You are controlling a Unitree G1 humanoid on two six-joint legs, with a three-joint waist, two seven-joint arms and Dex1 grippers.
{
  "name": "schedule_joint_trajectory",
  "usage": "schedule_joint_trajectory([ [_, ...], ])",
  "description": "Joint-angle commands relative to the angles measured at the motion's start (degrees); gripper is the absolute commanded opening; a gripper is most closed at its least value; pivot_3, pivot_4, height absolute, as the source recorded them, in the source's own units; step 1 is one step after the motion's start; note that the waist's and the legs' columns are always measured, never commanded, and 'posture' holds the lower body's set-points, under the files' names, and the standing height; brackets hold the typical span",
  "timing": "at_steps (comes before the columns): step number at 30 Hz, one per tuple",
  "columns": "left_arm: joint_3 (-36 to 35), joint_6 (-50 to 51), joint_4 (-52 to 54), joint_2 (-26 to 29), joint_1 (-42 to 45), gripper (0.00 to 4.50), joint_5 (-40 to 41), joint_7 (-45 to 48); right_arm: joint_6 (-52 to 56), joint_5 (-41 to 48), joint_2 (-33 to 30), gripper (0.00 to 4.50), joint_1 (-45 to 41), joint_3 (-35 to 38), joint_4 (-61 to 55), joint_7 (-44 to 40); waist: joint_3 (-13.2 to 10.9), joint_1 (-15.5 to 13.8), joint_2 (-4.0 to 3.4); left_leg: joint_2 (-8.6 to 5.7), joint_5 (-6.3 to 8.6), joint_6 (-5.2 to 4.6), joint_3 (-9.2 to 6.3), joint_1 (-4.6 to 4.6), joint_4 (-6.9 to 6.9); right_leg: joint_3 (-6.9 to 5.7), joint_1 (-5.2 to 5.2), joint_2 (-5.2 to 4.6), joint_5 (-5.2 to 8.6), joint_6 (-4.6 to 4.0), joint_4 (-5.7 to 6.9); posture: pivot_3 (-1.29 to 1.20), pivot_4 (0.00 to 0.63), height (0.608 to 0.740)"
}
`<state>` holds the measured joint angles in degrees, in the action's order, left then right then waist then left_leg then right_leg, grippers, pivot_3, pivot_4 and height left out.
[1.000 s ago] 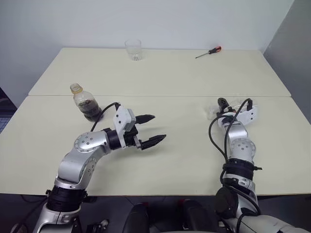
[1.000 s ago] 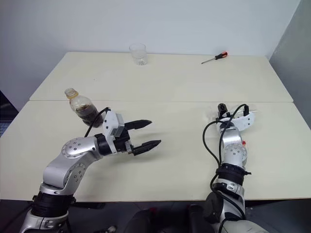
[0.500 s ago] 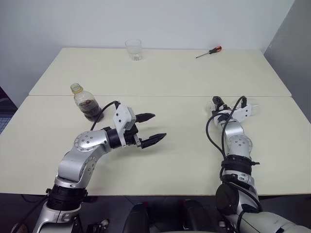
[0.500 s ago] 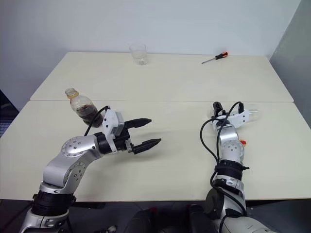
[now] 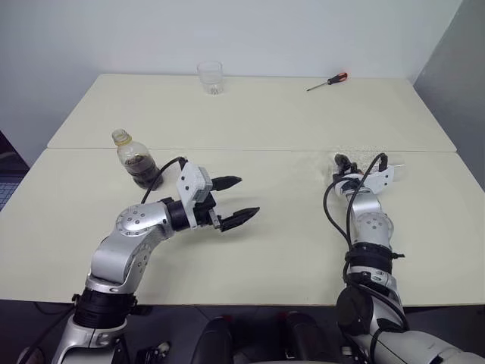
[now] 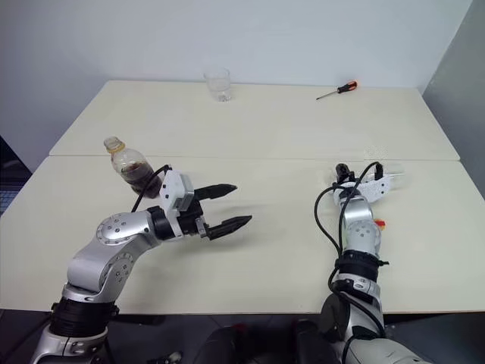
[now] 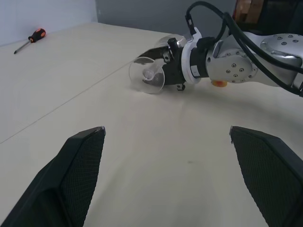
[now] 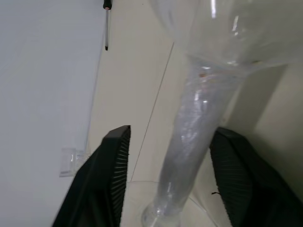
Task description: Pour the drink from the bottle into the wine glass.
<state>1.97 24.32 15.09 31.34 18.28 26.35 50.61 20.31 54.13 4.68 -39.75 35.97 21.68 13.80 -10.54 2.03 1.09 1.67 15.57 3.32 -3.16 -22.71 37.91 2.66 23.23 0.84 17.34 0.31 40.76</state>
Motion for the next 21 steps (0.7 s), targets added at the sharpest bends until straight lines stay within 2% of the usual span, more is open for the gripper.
schedule_joint_trajectory([
  [1,-0.61,-1.04,0.66,-0.09,0.67,4.50,0.14,0.00,-1.09,0.62,-0.52,1.20,-0.21,0.28,-1.29,0.36,0.00,0.00,0.00,0.00,0.00,0.00,0.00,0.02,0.00,0.00,0.00,0.00,0.00,0.00,0.00,0.00,0.150,0.740],
  [4,-0.50,-1.06,0.71,-0.20,0.68,4.50,0.11,0.01,-1.07,0.49,-0.66,0.23,0.05,-0.08,-1.45,0.58,0.01,-0.03,0.01,0.00,0.00,0.00,-0.01,0.03,0.01,-0.01,-0.02,0.00,0.00,0.00,0.00,0.00,0.150,0.740],
  [5,-0.49,-1.05,0.80,-0.22,0.62,4.50,0.14,0.01,-1.07,0.35,-0.66,0.14,0.11,-0.35,-1.51,0.66,0.01,-0.07,0.01,0.00,0.00,-0.01,-0.03,0.02,0.01,-0.02,-0.03,0.00,0.00,0.00,0.00,0.00,0.150,0.740],
  [9,-0.52,-0.41,2.28,-0.20,-0.44,4.50,0.77,-0.12,0.32,-3.70,-2.27,0.15,-0.45,-5.37,-1.71,-2.87,0.00,0.00,0.00,0.00,-0.01,-0.01,0.00,0.02,0.01,0.00,-0.02,0.00,0.00,0.00,0.00,0.00,0.150,0.740],
  [14,-3.15,4.63,6.85,0.39,-5.00,4.50,5.30,-1.78,1.22,-17.55,-5.93,0.15,-2.56,-22.39,-3.43,-13.63,-0.07,0.90,-0.12,0.01,0.00,-0.01,0.09,-0.01,-0.03,0.06,0.07,0.00,0.00,0.00,-0.01,0.00,0.150,0.740],
  [17,-5.80,7.32,9.83,0.81,-9.02,4.50,7.65,-3.86,-2.26,-28.23,-7.22,0.15,-3.40,-33.06,-1.41,-19.49,-0.08,1.73,-0.13,0.04,0.00,-0.01,0.08,0.00,-0.07,0.07,0.10,0.00,0.01,-0.02,-0.05,0.00,0.150,0.740],
  [21,-9.44,7.43,15.29,0.41,-16.91,4.50,8.02,-7.85,-11.44,-38.05,-5.12,0.15,-4.94,-40.45,3.43,-22.97,-0.08,1.77,-0.13,0.10,0.00,-0.01,-0.05,0.01,-0.14,-0.02,0.13,0.07,0.08,-0.13,0.00,0.00,0.150,0.740],
])
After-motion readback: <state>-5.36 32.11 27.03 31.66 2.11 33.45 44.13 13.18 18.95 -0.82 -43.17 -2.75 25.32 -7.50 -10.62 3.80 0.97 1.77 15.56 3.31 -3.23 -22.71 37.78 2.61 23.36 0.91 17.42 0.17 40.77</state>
